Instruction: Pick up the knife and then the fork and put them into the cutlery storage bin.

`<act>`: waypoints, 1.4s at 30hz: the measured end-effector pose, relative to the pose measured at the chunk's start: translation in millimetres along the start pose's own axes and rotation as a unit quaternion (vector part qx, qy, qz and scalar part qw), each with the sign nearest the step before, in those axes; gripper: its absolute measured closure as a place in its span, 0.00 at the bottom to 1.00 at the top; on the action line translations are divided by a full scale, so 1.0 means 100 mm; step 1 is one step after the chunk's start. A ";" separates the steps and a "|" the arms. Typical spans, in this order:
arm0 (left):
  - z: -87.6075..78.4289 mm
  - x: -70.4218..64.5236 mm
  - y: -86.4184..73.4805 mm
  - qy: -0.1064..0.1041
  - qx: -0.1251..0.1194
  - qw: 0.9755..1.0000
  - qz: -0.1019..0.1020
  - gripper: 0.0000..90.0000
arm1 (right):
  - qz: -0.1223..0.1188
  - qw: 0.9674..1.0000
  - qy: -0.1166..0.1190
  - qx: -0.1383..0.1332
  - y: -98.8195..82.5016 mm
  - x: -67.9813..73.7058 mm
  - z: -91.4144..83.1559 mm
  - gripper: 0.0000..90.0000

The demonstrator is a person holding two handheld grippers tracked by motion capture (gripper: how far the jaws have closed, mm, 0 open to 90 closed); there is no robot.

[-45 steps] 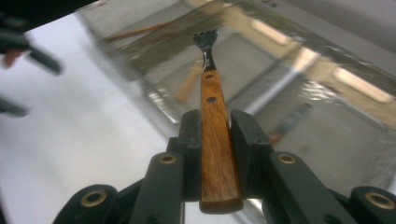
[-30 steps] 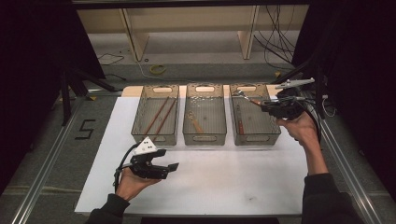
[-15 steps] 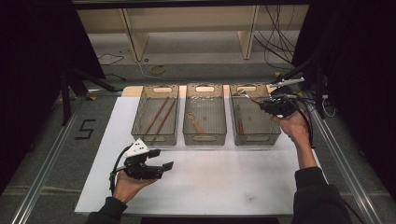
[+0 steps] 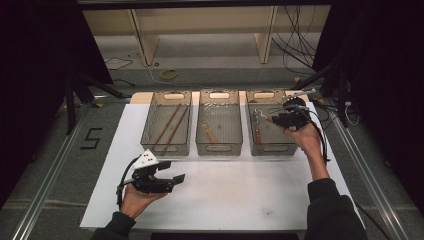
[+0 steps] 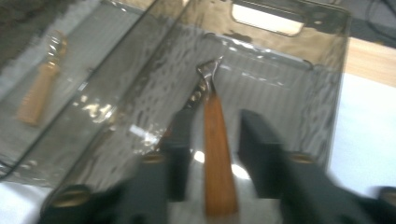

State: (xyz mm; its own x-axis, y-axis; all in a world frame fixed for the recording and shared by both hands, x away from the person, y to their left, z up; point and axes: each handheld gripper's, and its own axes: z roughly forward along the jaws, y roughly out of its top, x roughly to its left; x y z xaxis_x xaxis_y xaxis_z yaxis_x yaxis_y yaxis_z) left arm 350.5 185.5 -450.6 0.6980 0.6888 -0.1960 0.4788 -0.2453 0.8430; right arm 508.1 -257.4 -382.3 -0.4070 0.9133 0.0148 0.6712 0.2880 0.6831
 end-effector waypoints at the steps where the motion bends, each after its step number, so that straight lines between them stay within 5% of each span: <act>1: 0.00 0.00 0.00 0.000 0.001 1.000 0.000 0.25 | -0.002 1.000 0.001 0.001 0.01 0.01 0.00 0.58; 14: 0.02 0.00 0.02 -0.003 -0.001 1.000 0.003 0.25 | 0.002 0.997 0.054 -0.054 -0.17 0.14 -0.29 0.40; 26: 0.01 -0.01 0.03 -0.010 -0.005 1.000 -0.004 0.25 | 0.012 0.985 0.132 -0.114 -0.55 0.46 -0.60 0.34; 42: 0.02 -0.04 0.02 -0.022 -0.002 1.000 0.001 0.24 | -0.011 0.978 0.172 -0.121 -1.04 0.77 -0.75 0.30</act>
State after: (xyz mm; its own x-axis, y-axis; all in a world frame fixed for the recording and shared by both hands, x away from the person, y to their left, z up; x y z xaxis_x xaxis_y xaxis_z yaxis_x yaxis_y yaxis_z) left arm 349.8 181.2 -449.3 0.7216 0.6577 -0.2162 0.4754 -0.2436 0.8454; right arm 360.9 -238.9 -397.4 -0.6317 0.7449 0.2148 0.5109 0.1916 0.8381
